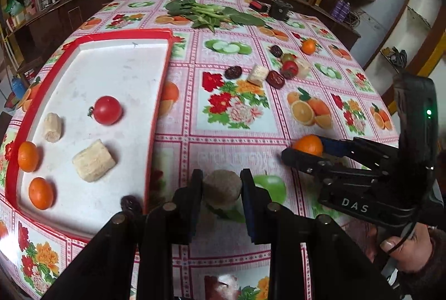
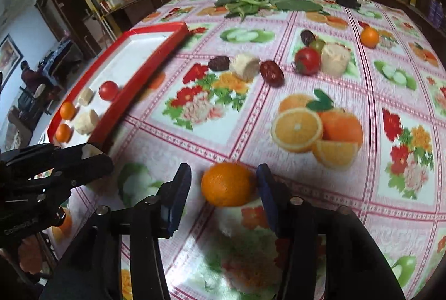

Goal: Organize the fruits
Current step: 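Lift and carry the orange and root chunk over the white tray with both grippers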

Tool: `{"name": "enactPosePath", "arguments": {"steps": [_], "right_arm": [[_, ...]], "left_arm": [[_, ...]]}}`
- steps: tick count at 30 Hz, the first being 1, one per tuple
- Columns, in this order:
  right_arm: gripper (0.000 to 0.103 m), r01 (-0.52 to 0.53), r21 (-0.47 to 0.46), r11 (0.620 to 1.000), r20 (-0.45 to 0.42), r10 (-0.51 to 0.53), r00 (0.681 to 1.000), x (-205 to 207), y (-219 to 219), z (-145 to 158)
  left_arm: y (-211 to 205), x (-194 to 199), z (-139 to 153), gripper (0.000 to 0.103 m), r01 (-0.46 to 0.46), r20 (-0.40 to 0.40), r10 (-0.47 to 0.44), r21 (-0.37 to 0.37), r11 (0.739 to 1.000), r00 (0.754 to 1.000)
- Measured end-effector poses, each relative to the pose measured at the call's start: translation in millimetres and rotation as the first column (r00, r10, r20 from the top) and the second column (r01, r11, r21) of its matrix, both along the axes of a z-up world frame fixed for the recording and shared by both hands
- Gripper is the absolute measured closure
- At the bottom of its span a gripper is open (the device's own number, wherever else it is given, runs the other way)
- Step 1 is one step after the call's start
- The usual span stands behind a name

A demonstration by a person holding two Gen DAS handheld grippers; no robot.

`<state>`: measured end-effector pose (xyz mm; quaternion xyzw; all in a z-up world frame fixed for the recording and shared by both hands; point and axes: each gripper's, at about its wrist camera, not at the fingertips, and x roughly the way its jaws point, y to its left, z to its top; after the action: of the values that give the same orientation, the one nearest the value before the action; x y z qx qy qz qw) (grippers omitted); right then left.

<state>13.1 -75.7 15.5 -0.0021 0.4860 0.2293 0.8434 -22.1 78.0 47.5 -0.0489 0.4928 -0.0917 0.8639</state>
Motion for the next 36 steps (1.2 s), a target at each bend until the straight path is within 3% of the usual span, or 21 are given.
{"name": "enactPosePath", "arguments": {"steps": [6,8,10,11,26,36], "right_arm": [[0.048,-0.030,-0.060,0.998,0.068,0.034,0.997,-12,4,-3],[0.052,-0.020,-0.073,0.997,0.079,0.025,0.997,-14,3,-3],[0.066,-0.003,-0.068,0.998,0.081,0.009,0.997,-12,-1,-3],[0.067,0.008,-0.070,0.998,0.075,-0.003,0.997,-9,-3,-2],[0.067,0.031,-0.019,0.999,0.040,-0.030,0.999,-15,-13,10],[0.067,0.008,-0.006,1.000,0.042,-0.007,0.999,-6,6,22]], "left_arm": [[-11,-4,-11,0.073,0.028,-0.030,-0.027,0.002,1.000,0.999],[-15,-5,-15,0.073,0.033,-0.038,-0.033,0.007,0.999,0.999],[-18,-6,-20,0.073,0.037,-0.043,-0.036,0.023,0.999,0.998],[-19,-5,-22,0.073,0.041,-0.049,-0.040,0.024,0.999,0.998],[-27,-5,-11,0.073,0.056,-0.020,-0.055,0.018,0.998,0.998],[-11,4,0,0.073,0.026,-0.008,-0.026,-0.007,1.000,1.000]]}}
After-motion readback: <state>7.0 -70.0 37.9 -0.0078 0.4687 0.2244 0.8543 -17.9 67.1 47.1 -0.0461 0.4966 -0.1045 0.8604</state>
